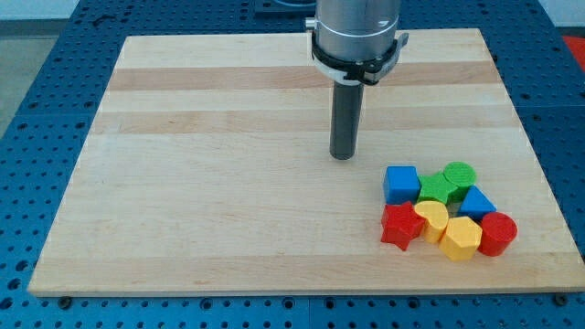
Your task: Separate the red star and the yellow heart
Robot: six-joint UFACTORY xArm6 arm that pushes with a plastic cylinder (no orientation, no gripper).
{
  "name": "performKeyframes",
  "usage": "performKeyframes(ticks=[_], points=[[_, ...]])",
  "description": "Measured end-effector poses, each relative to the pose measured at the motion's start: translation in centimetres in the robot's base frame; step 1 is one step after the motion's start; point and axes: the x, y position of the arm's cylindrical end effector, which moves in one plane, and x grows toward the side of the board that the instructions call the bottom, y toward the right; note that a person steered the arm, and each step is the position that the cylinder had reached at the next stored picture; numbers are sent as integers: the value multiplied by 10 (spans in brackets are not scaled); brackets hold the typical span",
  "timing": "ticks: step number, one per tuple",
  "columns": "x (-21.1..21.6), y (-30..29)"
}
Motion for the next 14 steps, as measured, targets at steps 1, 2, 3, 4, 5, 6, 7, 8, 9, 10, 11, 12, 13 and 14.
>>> performKeyframes(ticks=[1,2,3,4,5,6,7,8,9,10,11,12,13,14], points=[[-8,-20],[7,-67],[22,-96],[22,-97],[25,-98],[67,-114],[109,-128],[151,-123],[160,-73],[160,-10],[160,42],[160,65],[138,66],[105,67]])
